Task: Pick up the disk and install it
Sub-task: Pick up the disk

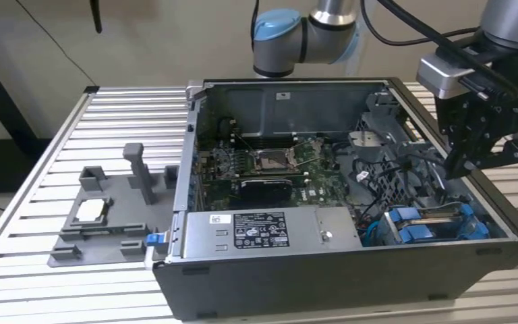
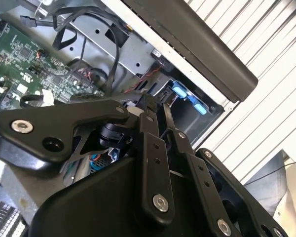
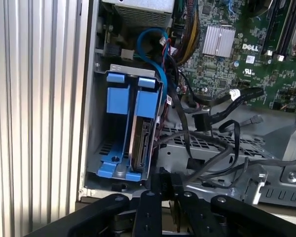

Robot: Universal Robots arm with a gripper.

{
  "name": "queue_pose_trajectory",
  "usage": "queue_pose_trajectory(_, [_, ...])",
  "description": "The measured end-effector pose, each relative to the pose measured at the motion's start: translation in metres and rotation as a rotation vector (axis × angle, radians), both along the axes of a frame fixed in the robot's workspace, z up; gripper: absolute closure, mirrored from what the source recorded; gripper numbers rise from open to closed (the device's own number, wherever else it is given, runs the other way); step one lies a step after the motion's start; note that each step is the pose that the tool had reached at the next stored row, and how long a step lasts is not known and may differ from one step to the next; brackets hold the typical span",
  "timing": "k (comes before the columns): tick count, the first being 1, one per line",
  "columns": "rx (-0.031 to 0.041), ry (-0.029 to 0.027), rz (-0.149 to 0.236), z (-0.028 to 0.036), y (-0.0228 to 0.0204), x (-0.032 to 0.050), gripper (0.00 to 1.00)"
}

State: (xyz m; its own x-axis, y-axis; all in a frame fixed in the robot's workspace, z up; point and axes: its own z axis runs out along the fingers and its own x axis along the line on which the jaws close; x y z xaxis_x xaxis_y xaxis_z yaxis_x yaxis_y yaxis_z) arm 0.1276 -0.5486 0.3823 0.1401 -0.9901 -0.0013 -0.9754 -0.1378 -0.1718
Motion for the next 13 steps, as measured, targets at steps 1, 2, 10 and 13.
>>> queue_pose_trajectory(1, [0.0001, 0.0076, 0.0, -0.0005, 0.0, 0.0013, 0.81])
queue_pose_trajectory(2, [0.0001, 0.0127, 0.0, -0.0011, 0.0, 0.0023, 0.81])
queue_pose_trajectory(10, [0.0003, 0.0201, -0.031, -0.0069, 0.0, 0.0047, 0.81])
queue_pose_trajectory(13, [-0.0002, 0.0356, -0.034, -0.0082, -0.0001, 0.0066, 0.81])
